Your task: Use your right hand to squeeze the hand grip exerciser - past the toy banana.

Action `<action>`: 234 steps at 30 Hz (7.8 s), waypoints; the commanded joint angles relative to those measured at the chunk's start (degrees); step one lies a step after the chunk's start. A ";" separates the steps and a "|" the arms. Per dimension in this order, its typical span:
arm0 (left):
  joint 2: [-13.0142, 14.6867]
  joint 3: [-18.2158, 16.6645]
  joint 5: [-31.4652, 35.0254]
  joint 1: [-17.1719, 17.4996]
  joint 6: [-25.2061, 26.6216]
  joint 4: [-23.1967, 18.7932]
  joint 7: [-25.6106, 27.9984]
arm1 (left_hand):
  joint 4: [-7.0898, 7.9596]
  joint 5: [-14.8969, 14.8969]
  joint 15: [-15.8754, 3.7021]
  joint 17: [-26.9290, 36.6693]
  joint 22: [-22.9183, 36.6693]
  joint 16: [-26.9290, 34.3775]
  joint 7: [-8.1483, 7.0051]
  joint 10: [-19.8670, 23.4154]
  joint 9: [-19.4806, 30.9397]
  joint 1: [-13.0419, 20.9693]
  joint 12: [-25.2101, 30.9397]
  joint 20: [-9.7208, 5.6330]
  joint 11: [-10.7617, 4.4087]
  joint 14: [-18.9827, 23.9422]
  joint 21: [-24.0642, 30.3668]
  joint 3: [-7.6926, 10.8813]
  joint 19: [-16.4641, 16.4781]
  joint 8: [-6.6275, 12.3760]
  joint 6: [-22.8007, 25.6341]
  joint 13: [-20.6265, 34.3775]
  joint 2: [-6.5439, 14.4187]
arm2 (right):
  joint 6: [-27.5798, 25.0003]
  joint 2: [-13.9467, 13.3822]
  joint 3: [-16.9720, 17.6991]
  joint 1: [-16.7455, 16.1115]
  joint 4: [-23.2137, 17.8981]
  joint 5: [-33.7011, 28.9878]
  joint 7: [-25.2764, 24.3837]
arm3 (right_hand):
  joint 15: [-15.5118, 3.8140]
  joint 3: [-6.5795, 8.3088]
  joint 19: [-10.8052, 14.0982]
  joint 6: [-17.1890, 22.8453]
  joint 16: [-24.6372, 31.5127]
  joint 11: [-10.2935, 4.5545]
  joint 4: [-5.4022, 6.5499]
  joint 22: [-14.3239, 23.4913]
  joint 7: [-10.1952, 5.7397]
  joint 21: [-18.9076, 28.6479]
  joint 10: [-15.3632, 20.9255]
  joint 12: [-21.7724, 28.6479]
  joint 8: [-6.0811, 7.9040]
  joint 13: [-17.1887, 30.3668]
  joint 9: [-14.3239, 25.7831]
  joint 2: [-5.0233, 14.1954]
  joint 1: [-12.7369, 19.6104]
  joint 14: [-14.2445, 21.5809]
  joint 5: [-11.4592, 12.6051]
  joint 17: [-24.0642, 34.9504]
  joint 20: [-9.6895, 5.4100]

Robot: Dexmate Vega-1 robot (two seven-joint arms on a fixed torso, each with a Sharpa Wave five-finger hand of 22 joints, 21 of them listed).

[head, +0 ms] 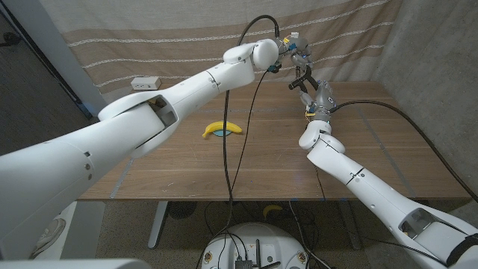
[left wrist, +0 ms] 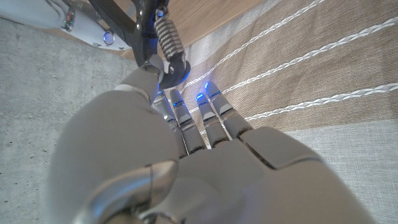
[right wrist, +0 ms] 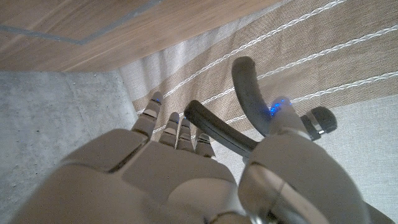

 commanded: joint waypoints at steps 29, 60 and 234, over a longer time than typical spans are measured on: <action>0.03 -0.83 -3.48 -0.47 -1.20 0.95 -2.26 | 0.60 0.55 -6.52 0.23 0.25 0.38 2.84 -0.04 19.75 -0.34 0.20 0.91 0.95 -0.28 0.63 0.21 -0.04 12.07 1.87 0.11 0.57 | 14.01 -0.71 0.99 -0.12 5.83 -0.32 -2.51 | -13.79 7.35 23.71 25.85 17.00 -9.64 2.43 4.40 -8.74 13.66 27.11 8.25 7.35 2.81 -0.18 10.08 15.32 26.63 11.19 10.90 -17.52; 1.36 -0.48 0.70 0.55 -0.61 -1.53 2.66 | 0.88 0.61 -5.68 0.50 0.22 0.45 -0.50 -1.79 18.58 -1.60 -0.21 1.41 2.08 -0.21 1.13 0.63 -0.12 10.40 -3.29 0.19 0.90 | 25.52 -2.12 2.86 -1.21 9.00 0.05 -2.85 | -13.75 13.25 27.80 36.78 15.80 -9.61 3.31 8.31 -8.14 27.39 37.57 9.52 9.62 3.48 -0.03 9.48 23.27 40.12 4.30 10.70 -20.62; 23.65 -38.80 -53.75 44.03 -20.63 -20.91 12.81 | 12.93 -4.25 2.35 0.85 0.33 0.43 -3.46 -24.88 -1.61 -41.49 -0.02 5.60 10.05 -10.08 0.08 -2.82 -7.97 -18.47 -35.60 -1.73 4.80 | 52.27 -11.74 17.70 -14.28 2.50 18.65 18.09 | -13.28 21.78 13.87 22.89 66.86 -7.14 5.42 8.39 -3.89 63.38 35.02 29.75 33.25 56.52 49.75 9.43 34.62 41.34 12.08 56.71 -18.61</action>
